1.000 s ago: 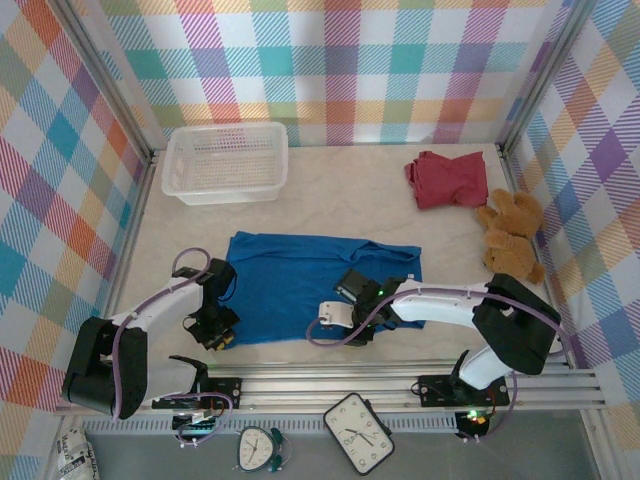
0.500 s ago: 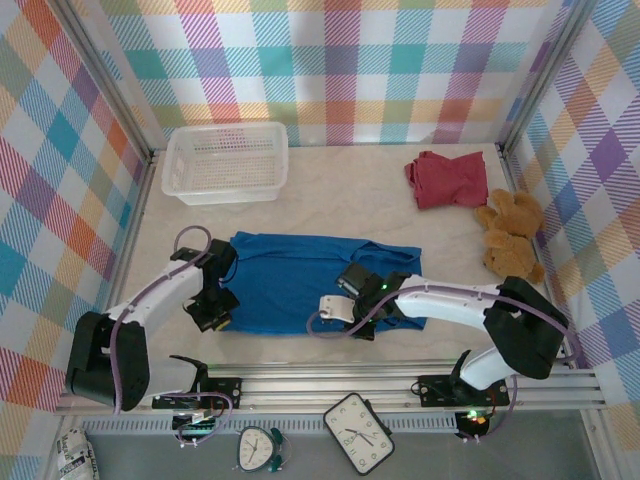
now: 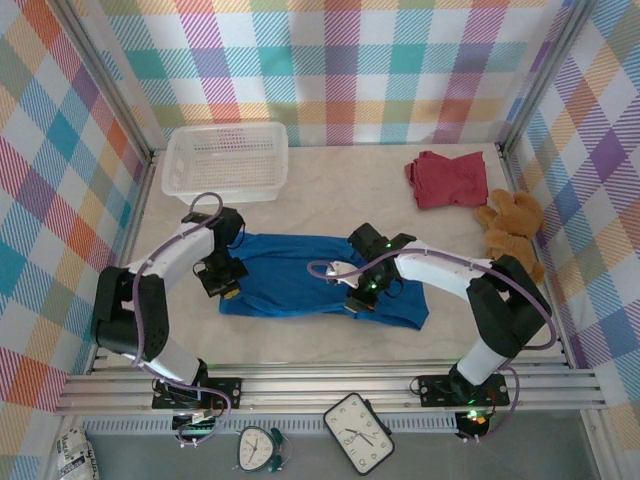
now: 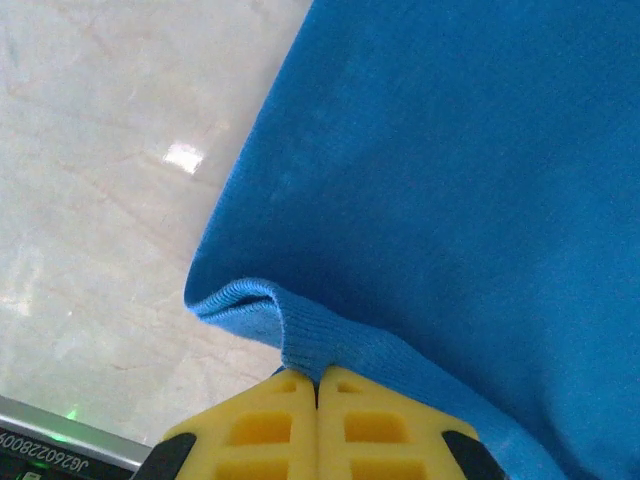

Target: Fold and stack the tank tops

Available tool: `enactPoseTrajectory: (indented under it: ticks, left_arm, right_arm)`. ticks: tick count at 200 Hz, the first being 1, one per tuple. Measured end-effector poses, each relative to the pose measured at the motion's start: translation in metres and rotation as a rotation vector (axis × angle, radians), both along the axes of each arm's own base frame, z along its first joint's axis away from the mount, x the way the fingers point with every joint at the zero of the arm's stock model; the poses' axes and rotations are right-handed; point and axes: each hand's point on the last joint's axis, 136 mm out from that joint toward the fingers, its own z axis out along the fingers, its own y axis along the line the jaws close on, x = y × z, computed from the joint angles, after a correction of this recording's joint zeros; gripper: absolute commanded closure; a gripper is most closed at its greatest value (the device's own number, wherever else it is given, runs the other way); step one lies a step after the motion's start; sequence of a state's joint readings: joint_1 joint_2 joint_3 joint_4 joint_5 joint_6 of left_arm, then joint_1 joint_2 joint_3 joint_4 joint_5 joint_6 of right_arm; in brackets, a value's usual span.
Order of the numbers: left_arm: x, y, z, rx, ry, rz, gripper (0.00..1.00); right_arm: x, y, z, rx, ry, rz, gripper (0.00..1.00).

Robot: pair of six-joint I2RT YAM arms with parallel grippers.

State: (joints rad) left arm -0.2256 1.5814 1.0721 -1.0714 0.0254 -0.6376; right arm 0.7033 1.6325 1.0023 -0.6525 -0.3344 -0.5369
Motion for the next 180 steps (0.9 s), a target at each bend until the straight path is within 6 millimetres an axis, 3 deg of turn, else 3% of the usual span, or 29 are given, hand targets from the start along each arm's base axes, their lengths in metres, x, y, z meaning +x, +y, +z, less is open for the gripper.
enactPoseTrajectory:
  ticks: [70, 96, 145, 180]
  left_arm:
    - [0.018, 0.011, -0.018, -0.015, 0.075, -0.008, 0.93]
    - [0.025, 0.011, -0.023, -0.014, 0.089, -0.021, 0.91]
    - [0.04, 0.019, -0.022, 0.018, 0.073, -0.033, 0.8]
    - [0.049, 0.028, -0.01, 0.065, 0.045, -0.051, 0.73]
  right_arm:
    - [0.022, 0.001, -0.014, -0.011, 0.093, -0.082, 0.81]
    - [0.027, -0.002, -0.02, -0.036, 0.099, -0.124, 0.7]
    - [0.048, -0.01, -0.025, -0.087, 0.032, -0.214, 0.67]
    - [0.064, -0.018, -0.029, -0.142, -0.048, -0.26, 0.66]
